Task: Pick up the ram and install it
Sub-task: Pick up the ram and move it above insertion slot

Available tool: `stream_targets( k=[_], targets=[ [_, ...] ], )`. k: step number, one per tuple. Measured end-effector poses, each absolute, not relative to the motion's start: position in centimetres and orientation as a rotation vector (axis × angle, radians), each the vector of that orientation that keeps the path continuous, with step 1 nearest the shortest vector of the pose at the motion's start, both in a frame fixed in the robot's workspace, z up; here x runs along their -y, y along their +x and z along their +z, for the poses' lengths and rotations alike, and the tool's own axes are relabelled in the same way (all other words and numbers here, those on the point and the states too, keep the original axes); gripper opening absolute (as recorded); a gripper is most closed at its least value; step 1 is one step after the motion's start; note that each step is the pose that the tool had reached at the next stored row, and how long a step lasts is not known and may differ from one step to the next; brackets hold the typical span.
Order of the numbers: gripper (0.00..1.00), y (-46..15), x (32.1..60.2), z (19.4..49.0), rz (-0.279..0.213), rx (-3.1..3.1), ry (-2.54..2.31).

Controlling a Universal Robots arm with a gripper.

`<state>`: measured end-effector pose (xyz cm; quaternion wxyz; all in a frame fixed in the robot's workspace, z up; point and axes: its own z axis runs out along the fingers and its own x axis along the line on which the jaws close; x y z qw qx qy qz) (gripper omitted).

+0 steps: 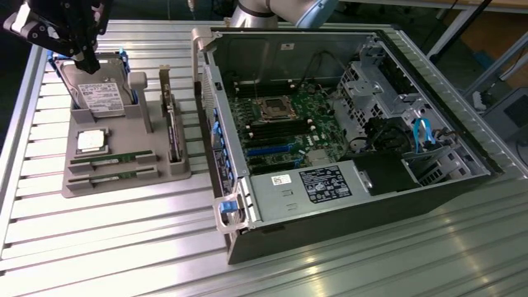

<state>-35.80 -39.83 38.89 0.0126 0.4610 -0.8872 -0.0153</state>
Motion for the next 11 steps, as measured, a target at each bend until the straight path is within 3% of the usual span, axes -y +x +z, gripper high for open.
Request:
stream_targets(
  k=[11],
  targets=[
    [0.1,-35.8,39.83,38.75,-0.043,2.575,1.748]
  ],
)
